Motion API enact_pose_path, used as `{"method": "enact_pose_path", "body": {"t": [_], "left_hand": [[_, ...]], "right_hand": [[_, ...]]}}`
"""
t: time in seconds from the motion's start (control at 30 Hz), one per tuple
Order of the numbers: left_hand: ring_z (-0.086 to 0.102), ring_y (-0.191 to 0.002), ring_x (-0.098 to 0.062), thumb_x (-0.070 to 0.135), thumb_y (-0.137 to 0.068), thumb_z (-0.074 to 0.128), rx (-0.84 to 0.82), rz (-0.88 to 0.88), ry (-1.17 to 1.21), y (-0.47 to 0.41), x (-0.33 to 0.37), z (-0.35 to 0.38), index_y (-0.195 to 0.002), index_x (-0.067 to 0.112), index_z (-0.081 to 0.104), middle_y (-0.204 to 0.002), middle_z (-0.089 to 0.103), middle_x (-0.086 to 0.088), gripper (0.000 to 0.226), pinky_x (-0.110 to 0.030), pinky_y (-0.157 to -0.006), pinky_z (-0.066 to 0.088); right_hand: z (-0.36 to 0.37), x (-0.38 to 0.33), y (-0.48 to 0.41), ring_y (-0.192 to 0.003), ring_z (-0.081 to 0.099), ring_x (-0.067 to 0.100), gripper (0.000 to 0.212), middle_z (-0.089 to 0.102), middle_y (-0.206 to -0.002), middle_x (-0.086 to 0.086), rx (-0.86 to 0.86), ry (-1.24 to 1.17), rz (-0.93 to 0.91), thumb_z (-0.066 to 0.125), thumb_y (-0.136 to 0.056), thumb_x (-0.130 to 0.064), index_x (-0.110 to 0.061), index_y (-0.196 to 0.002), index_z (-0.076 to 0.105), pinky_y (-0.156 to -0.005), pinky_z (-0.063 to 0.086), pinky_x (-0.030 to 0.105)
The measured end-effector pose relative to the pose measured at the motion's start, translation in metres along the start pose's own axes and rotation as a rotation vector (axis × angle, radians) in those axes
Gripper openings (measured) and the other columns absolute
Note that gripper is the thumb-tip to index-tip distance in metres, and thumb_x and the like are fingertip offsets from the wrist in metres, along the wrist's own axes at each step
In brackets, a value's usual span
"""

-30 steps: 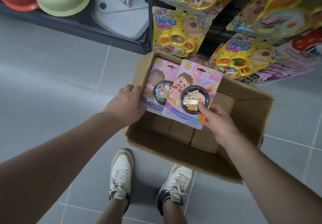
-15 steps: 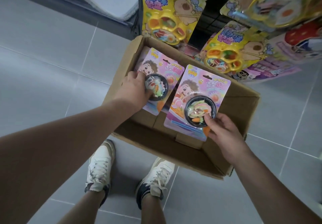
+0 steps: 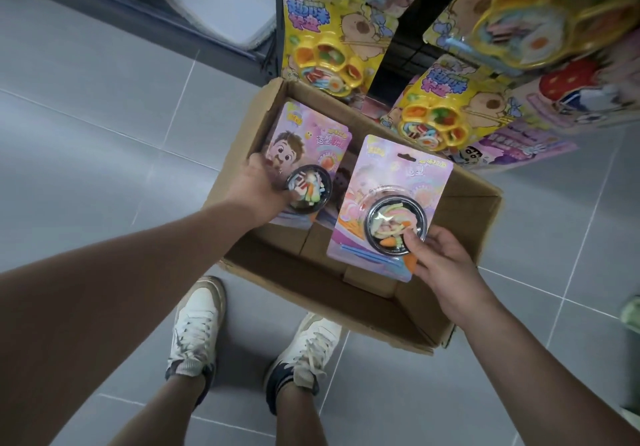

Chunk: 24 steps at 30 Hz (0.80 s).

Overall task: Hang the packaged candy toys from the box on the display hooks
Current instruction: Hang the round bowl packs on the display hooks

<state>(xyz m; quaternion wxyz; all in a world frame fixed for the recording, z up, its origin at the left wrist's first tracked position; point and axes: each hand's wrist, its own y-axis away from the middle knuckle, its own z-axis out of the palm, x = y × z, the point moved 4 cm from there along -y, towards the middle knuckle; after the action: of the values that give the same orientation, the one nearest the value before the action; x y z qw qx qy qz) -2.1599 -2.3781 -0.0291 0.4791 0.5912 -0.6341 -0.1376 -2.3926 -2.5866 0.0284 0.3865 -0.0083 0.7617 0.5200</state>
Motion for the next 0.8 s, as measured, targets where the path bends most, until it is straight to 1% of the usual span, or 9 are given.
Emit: {"method": "enact_pose_path", "body": {"t": [0.07, 0.17, 0.27, 0.4, 0.5, 0.57, 0.63, 0.73, 0.8], "left_hand": [[0.061, -0.117, -0.021, 0.041, -0.067, 0.088, -0.016, -0.004, 0.165, 0.016, -0.002, -0.016, -0.128, 0.019, 0.042, -0.12, 0.063, -0.002, 0.08, -0.039, -0.11, 0.047], [0.059, -0.107, -0.016, 0.025, -0.084, 0.085, -0.023, 0.008, 0.247, 0.054, 0.0, -0.052, -0.124, 0.018, 0.043, -0.11, 0.061, 0.005, 0.058, -0.031, -0.096, 0.047], [0.06, -0.093, -0.011, 0.024, -0.086, 0.083, -0.02, 0.064, 0.308, 0.1, 0.003, -0.097, -0.112, 0.017, 0.047, -0.097, 0.061, 0.01, 0.045, -0.022, -0.074, 0.047], [0.067, -0.087, -0.002, 0.019, -0.089, 0.08, -0.022, 0.124, 0.397, 0.161, 0.019, -0.166, -0.11, 0.015, 0.051, -0.103, 0.068, 0.005, 0.036, -0.014, -0.067, 0.049], [0.07, -0.086, -0.003, 0.015, -0.089, 0.079, -0.021, 0.176, 0.449, 0.208, 0.036, -0.219, -0.115, 0.012, 0.053, -0.107, 0.07, -0.002, 0.037, -0.015, -0.07, 0.054], [0.071, -0.091, -0.006, 0.015, -0.089, 0.08, -0.049, 0.207, 0.453, 0.242, 0.051, -0.254, -0.117, 0.01, 0.053, -0.114, 0.071, -0.01, 0.039, -0.025, -0.083, 0.058], [0.072, -0.1, -0.012, 0.023, -0.086, 0.084, -0.074, 0.247, 0.463, 0.276, 0.066, -0.289, -0.118, 0.012, 0.054, -0.118, 0.07, -0.011, 0.045, -0.035, -0.094, 0.057], [0.07, -0.113, -0.019, 0.05, -0.068, 0.088, -0.073, 0.304, 0.448, 0.322, 0.088, -0.334, -0.116, 0.022, 0.057, -0.118, 0.072, -0.001, 0.064, -0.042, -0.103, 0.053], [0.069, -0.115, -0.019, 0.049, -0.069, 0.087, -0.07, 0.32, 0.446, 0.345, 0.098, -0.356, -0.118, 0.023, 0.058, -0.121, 0.072, 0.0, 0.062, -0.041, -0.103, 0.053]], "right_hand": [[0.003, -0.01, 0.013, -0.109, 0.072, 0.017, 0.068, 0.077, -0.111, -0.001, -0.008, -0.01, -0.008, 0.084, -0.065, -0.054, -0.017, -0.118, 0.063, -0.097, 0.055, 0.042], [0.006, -0.031, 0.039, -0.108, 0.072, 0.016, 0.041, 0.077, -0.109, 0.0, -0.006, -0.027, -0.024, 0.076, -0.082, -0.033, -0.016, -0.117, 0.063, -0.094, 0.055, 0.036], [0.012, -0.06, 0.078, -0.107, 0.071, 0.012, 0.045, 0.076, -0.109, 0.0, -0.025, -0.01, -0.064, 0.078, -0.075, -0.041, -0.022, -0.114, 0.066, -0.101, 0.052, 0.037], [0.025, -0.107, 0.14, -0.107, 0.071, 0.018, 0.047, 0.077, -0.103, -0.001, -0.03, 0.01, -0.142, 0.078, -0.073, -0.046, -0.026, -0.115, 0.067, -0.108, 0.049, 0.047], [0.036, -0.145, 0.191, -0.11, 0.07, 0.027, 0.061, 0.075, -0.106, 0.011, -0.019, 0.009, -0.2, 0.082, -0.063, -0.068, -0.034, -0.111, 0.068, -0.109, 0.047, 0.053], [0.041, -0.167, 0.226, -0.111, 0.069, 0.025, 0.07, 0.074, -0.108, 0.009, -0.015, 0.004, -0.225, 0.082, -0.054, -0.078, -0.038, -0.11, 0.068, -0.108, 0.047, 0.054], [0.047, -0.192, 0.263, -0.112, 0.069, 0.019, 0.066, 0.075, -0.112, 0.002, -0.007, -0.013, -0.247, 0.083, -0.056, -0.075, -0.039, -0.11, 0.068, -0.106, 0.049, 0.053], [0.051, -0.222, 0.309, -0.115, 0.068, 0.018, 0.046, 0.076, -0.114, -0.002, 0.032, -0.03, -0.273, 0.085, -0.071, -0.056, -0.038, -0.11, 0.068, -0.107, 0.049, 0.051], [0.052, -0.238, 0.331, -0.117, 0.067, 0.017, 0.049, 0.075, -0.115, -0.005, 0.057, -0.033, -0.284, 0.084, -0.069, -0.056, -0.039, -0.112, 0.067, -0.108, 0.049, 0.05]]}}
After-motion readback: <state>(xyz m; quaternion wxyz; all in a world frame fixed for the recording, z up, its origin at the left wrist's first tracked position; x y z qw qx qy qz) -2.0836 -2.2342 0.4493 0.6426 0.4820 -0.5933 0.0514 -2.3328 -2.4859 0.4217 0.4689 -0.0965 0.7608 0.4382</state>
